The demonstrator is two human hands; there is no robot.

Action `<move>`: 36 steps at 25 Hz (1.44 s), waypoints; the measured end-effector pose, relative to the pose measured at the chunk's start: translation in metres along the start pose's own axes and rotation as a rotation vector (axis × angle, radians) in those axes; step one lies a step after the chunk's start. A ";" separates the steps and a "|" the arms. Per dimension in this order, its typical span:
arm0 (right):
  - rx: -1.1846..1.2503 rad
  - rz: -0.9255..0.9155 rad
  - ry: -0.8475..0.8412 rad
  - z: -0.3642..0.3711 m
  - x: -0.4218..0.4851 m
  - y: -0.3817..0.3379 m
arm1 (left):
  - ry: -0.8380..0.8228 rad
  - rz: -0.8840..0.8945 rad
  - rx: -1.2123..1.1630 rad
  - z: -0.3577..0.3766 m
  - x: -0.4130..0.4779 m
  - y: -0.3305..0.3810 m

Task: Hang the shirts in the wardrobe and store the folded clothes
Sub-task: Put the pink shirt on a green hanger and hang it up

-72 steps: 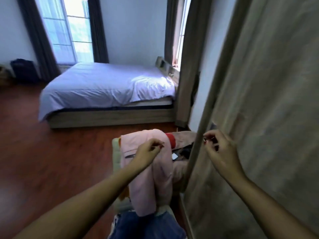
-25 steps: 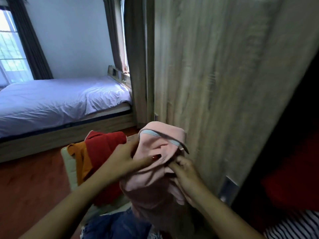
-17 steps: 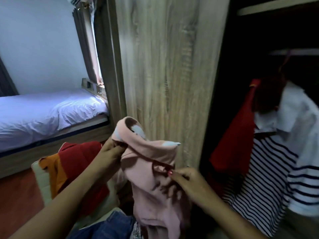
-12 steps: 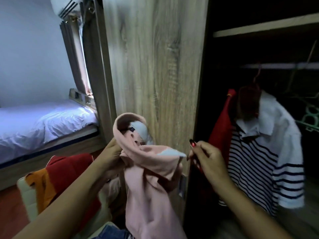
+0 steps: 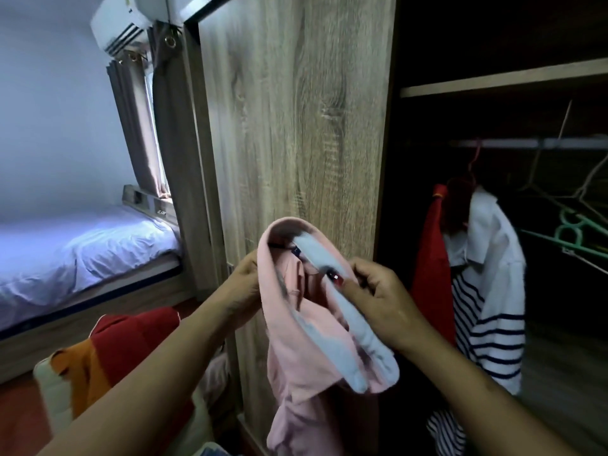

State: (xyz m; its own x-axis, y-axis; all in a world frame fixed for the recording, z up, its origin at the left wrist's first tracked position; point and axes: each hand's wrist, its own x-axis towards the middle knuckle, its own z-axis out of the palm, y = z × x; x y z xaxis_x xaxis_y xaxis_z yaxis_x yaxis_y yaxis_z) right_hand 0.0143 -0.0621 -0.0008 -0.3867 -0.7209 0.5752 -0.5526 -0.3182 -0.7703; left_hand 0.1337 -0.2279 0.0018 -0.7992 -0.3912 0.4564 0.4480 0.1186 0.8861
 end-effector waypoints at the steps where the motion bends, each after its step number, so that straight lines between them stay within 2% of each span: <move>1: 0.006 0.001 0.044 0.000 0.004 -0.004 | 0.063 -0.025 0.066 -0.006 0.000 -0.010; 3: -0.039 0.000 0.094 0.001 0.011 -0.009 | 0.215 -0.091 0.166 -0.015 -0.002 -0.030; 5: -0.067 0.020 0.118 0.001 0.014 -0.007 | 0.376 -0.127 0.118 -0.013 -0.011 -0.042; 6: -0.068 0.032 0.122 0.001 0.013 -0.005 | 0.389 -0.110 0.124 -0.006 -0.018 -0.044; 7: -0.077 0.040 0.116 0.002 0.011 -0.004 | 0.316 -0.044 0.190 0.003 -0.028 -0.044; 9: -0.103 0.053 0.070 0.001 0.007 -0.006 | 0.006 0.140 0.559 0.014 -0.042 -0.054; 11: -0.108 0.061 -0.009 -0.006 0.005 -0.013 | -0.248 0.171 0.899 0.013 -0.044 -0.076; 13: -0.083 0.104 -0.100 -0.021 0.002 -0.029 | -0.374 0.144 0.943 0.012 -0.033 -0.090; 15: -0.048 0.155 -0.221 -0.040 -0.001 -0.046 | -0.444 0.216 0.921 0.022 -0.021 -0.090; 17: -0.091 0.183 -0.270 -0.060 -0.008 -0.060 | -0.515 0.292 0.878 0.037 -0.011 -0.082; 21: -0.333 0.183 -0.110 -0.116 -0.030 -0.064 | -0.516 0.439 0.919 0.042 0.010 -0.081; 25: -0.730 0.167 0.073 -0.170 -0.051 -0.047 | -0.477 0.437 1.101 0.050 0.021 -0.063; 28: -0.755 0.217 0.151 -0.200 -0.059 -0.031 | -0.506 0.466 1.046 0.079 0.041 -0.026; 33: -0.698 0.334 0.163 -0.244 -0.054 -0.016 | -0.506 0.239 0.915 0.119 0.073 0.020; 35: -0.664 0.360 0.246 -0.257 -0.045 -0.016 | -0.468 0.171 0.883 0.131 0.081 0.024; 36: -0.720 0.311 0.343 -0.264 -0.039 -0.016 | -0.441 0.162 0.882 0.136 0.084 0.025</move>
State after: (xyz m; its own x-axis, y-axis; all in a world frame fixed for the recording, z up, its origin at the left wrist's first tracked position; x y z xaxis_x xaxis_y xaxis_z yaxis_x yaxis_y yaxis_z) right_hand -0.1571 0.1340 0.0616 -0.7362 -0.4474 0.5078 -0.6740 0.4158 -0.6106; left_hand 0.0234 -0.1338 0.0733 -0.9121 0.0422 0.4077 0.2499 0.8457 0.4716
